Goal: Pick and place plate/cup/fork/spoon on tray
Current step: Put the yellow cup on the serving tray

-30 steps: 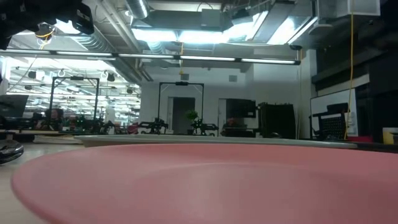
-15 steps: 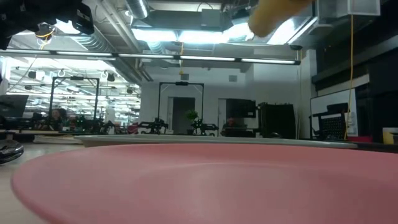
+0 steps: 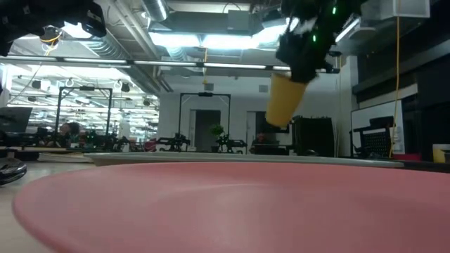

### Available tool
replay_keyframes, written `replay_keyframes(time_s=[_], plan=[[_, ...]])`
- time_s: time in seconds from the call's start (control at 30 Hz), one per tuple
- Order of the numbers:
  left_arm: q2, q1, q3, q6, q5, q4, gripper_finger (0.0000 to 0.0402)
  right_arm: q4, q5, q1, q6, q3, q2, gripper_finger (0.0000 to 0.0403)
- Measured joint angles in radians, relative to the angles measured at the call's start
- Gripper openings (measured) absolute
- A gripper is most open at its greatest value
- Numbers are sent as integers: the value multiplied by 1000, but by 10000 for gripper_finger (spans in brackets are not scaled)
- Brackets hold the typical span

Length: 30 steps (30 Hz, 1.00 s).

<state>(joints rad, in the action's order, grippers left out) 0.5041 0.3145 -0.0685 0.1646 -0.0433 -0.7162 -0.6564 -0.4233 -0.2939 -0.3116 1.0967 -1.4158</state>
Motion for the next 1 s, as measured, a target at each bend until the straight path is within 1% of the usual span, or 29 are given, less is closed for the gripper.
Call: replay_keyframes(time_s=[0.07,0.2,0.37,0.47,0.73,1.0], plan=[[0,0,0,0,0,0,39,-2,64,-57,-12,-43,-14,2],[0,0,0,0,0,0,39,-2,88,-124,-45,-125,-32,2],[0,0,0,0,0,0,39,13,158,-139,-76,-167,-32,3],[0,0,0,1,0,0,39,10,220,-139,-77,-174,-32,6],[0,0,0,-2,0,0,39,11,234,-139,-72,-174,-32,42],[0,0,0,-3,0,0,39,10,234,-139,-78,-174,-31,47]])
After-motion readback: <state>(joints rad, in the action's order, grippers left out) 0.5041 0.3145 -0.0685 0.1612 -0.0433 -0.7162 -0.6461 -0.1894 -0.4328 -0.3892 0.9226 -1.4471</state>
